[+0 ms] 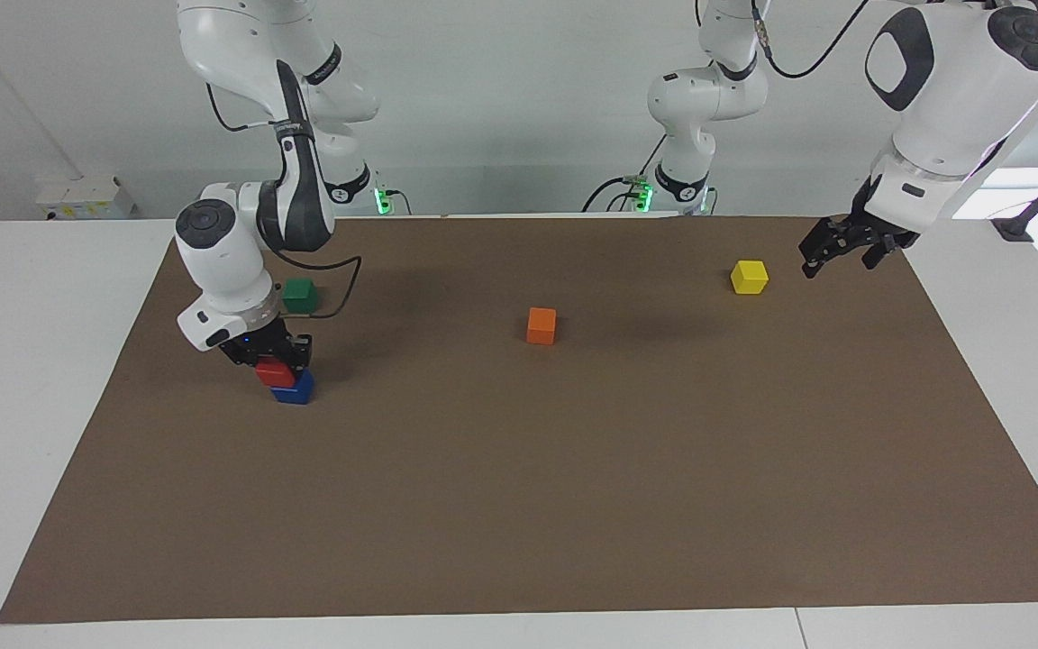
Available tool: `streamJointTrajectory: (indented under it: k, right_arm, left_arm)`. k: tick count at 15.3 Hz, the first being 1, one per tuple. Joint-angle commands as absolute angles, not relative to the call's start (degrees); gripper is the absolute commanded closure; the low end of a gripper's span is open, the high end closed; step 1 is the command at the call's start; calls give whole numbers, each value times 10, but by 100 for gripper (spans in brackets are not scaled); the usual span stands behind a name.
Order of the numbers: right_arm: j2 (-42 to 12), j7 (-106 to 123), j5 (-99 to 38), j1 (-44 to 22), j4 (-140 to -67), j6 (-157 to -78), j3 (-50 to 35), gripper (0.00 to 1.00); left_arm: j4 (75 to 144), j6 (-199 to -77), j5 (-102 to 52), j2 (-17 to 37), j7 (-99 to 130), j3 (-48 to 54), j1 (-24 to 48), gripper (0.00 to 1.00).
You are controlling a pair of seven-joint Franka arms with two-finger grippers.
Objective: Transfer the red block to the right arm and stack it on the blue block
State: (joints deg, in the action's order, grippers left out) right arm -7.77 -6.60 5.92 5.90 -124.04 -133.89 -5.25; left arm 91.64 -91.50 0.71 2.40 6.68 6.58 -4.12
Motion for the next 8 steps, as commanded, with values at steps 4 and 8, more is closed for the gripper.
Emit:
streamJointTrajectory:
  k: [4,8]
  right_arm:
    - [-69,-74,74,73,-1258,-1353,-61,68]
    - [-69,-74,73,74,-1255,-1354,-61,0]
  left_arm:
    - [908,-920,-1,29,59,64,-40,0]
    - [908,-921,-1,29,60,64,-40,0]
